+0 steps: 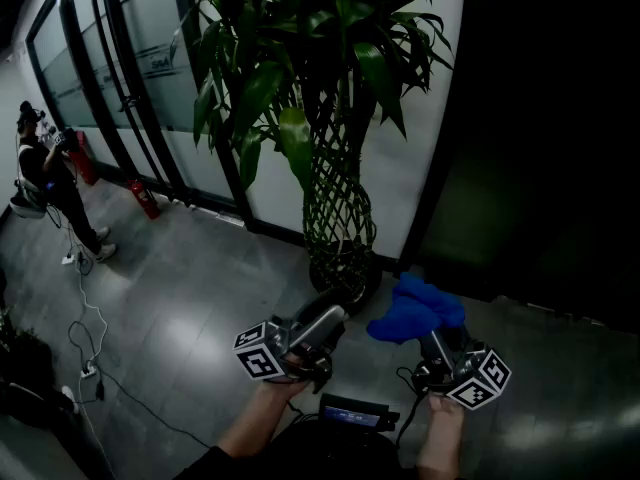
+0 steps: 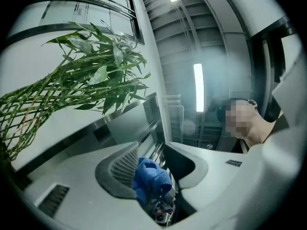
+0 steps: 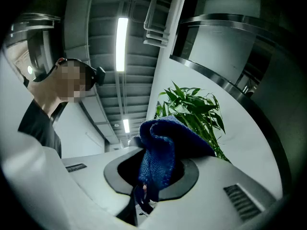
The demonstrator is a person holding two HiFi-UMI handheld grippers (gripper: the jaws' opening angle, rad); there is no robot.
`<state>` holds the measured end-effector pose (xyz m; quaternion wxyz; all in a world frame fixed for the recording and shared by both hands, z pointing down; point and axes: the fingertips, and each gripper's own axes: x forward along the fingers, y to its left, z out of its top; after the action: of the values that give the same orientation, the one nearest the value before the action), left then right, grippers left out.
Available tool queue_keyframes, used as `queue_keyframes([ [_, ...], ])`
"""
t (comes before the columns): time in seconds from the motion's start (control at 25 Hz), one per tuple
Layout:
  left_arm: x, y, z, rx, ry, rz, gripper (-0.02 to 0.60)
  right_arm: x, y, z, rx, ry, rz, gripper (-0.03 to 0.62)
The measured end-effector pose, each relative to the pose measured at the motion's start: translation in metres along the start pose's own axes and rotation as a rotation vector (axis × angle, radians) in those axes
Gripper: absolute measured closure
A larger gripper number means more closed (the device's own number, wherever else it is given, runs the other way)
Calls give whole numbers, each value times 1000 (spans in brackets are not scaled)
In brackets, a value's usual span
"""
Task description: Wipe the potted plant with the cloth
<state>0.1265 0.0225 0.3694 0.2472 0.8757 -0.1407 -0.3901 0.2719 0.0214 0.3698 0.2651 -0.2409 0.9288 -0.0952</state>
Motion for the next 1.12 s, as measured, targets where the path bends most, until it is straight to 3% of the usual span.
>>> queue_keyframes([
  [0.28,69,23,14,82,34,-20,416,16,-47,42,-30,-33,43,522],
  [0.56,121,30,65,200,-8,-80,414,55,-56,85,-148,-49,105,522],
  [0.8,165,55,117,292,-11,-115,345,106,-67,108,-282,-54,108,522],
  [1.0,199,74,156,285,9,-137,333,154,-73,132,-376,-73,74,522],
  [1.12,214,79,173,266,11,-158,288,178,-67,150,-452,-89,57,522],
])
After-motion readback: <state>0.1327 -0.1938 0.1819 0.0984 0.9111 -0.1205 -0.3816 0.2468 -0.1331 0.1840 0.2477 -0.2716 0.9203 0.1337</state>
